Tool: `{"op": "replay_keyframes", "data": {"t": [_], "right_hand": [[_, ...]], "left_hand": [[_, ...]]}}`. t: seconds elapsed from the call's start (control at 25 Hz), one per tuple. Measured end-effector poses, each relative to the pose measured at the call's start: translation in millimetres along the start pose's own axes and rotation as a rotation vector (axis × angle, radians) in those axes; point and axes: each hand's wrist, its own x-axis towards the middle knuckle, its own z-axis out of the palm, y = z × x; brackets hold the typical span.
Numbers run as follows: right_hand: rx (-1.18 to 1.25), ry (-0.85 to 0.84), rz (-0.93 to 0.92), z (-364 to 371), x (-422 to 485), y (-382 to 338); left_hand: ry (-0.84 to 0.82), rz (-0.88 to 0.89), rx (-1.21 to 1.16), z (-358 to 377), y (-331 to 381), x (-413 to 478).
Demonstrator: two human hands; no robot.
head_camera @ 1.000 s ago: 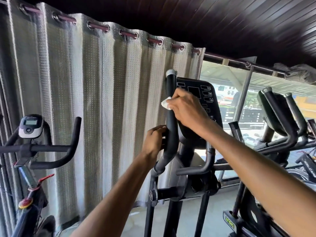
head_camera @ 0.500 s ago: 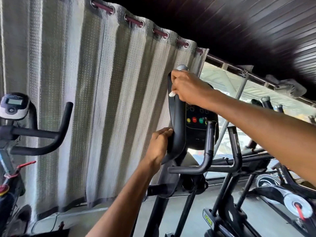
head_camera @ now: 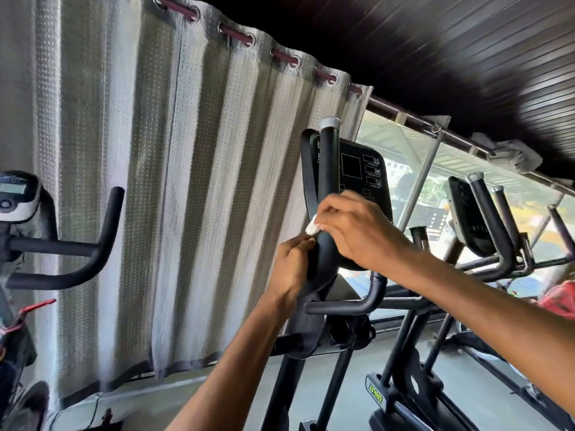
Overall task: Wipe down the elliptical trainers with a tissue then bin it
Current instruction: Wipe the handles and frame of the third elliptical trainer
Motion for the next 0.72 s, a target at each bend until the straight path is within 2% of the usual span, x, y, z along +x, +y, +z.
{"op": "replay_keyframes", "data": {"t": [0.24, 0.44, 0.56, 0.72], "right_hand": [[0.170, 0.229, 0.118, 17.2, -31.9, -3.7], [0.320, 0.536, 0.365, 38.8, -23.5, 1.3], [0.409, 0.615, 0.408, 57.4, -48.4, -13.6], [0.554, 0.771, 0.569, 68.7, -21.0, 13.1]], "left_hand": [[0.026, 0.047, 0.086, 0.1, -2.9, -4.0], [0.046, 0.065, 0.091, 6.6, 1.6, -9.7], [0.075, 0.112, 0.198, 8.3, 1.3, -13.0], [0.167, 0.134, 0.312, 15.1, 3.3, -13.2]]}}
